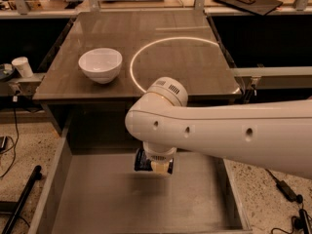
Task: Pick rxbar blueberry from top drawer and place on counter
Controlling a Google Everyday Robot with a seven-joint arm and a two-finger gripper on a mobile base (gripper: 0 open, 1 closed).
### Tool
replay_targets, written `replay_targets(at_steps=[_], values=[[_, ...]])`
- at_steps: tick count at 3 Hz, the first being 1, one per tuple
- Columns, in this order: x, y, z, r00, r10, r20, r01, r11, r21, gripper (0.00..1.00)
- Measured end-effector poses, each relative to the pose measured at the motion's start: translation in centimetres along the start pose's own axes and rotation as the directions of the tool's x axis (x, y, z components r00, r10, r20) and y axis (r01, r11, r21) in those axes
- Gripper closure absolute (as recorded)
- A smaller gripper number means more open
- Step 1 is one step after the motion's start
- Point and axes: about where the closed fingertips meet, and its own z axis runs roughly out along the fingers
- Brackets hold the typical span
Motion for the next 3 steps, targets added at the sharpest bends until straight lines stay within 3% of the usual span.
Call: replay_targets(at_steps=[3], values=[[0.2,-3.4,-4.2,0.999,-0.033,-0.017,0.034,0.9945,0.099,1.0]])
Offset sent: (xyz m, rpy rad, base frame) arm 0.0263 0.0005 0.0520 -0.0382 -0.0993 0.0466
